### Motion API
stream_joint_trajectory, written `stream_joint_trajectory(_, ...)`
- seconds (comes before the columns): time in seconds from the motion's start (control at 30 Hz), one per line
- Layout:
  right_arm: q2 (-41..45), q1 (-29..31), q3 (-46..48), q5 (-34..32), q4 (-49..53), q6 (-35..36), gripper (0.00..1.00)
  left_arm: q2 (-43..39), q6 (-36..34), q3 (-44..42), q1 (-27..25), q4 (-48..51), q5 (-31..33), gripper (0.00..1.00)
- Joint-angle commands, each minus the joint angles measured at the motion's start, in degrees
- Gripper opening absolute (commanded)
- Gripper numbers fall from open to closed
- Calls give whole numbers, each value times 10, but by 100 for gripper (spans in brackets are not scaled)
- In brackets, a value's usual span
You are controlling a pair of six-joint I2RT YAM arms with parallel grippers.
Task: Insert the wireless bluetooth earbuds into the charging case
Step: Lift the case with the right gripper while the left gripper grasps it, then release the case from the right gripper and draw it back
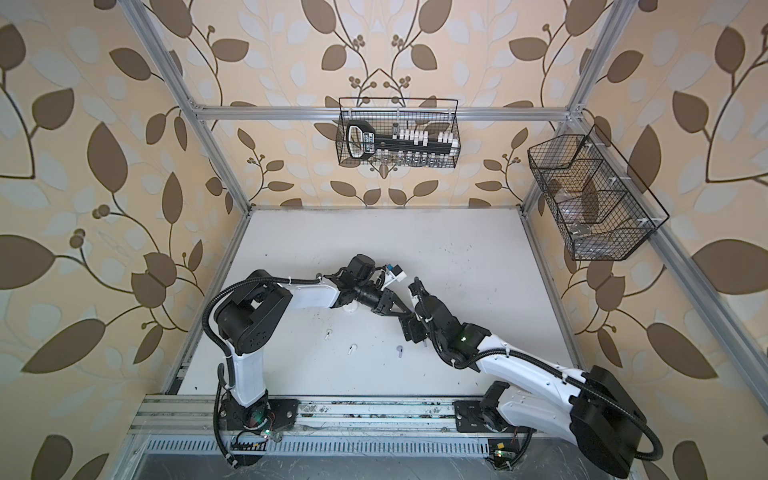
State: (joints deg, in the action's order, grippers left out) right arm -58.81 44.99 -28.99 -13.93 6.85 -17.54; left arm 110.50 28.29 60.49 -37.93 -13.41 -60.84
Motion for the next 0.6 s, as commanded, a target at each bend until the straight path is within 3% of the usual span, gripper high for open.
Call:
stream_joint_trajectory(0.0, 60, -1, 22, -7, 7, -50, 85, -32, -32, -22, -8, -14, 17, 0)
stream_joint_trajectory(0.27, 180, -71, 68, 68, 63, -117, 86, -67, -64, -92, -8, -121, 64, 0)
stream_joint_trajectory(0.43, 185, -119, 82, 136, 82, -134, 84, -71, -56, -138, -8, -233, 58, 0)
stream_joint_trajectory(0.57, 161, -126, 83, 154, 93, -136, 83, -71, -74, -159, -8, -276, 62, 0)
